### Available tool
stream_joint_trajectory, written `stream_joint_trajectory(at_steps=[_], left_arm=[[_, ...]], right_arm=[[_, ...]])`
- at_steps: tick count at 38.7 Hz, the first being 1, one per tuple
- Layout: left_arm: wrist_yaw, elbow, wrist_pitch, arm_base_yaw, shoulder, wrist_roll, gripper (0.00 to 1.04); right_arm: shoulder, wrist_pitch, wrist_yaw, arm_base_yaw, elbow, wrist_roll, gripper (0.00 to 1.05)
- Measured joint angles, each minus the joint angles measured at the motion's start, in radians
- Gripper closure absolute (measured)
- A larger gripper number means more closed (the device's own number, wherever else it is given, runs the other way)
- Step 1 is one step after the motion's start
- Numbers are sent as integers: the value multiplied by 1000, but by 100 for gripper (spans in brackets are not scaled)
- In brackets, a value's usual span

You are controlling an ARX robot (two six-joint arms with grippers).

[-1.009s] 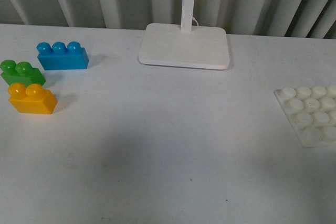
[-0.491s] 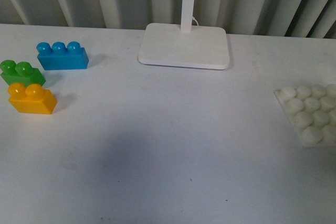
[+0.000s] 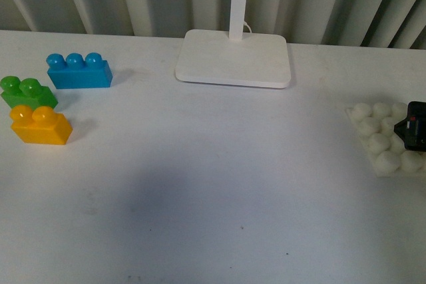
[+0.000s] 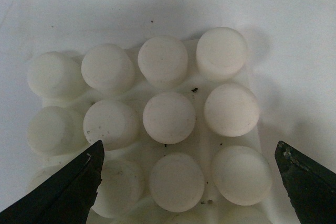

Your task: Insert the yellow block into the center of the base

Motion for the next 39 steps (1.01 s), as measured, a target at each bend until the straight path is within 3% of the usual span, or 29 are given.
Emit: stream_joint_trajectory(at_steps=[14,28,39], left_arm=[[0,0,0,0,0,0,6],[0,0,0,0,0,0,6],[0,0,0,0,0,0,6]], right_arm=[[-15,-42,3,126,-10,62,9],[-18,-61,46,380,-8,219,9],[82,-123,181,595,167,412,9]])
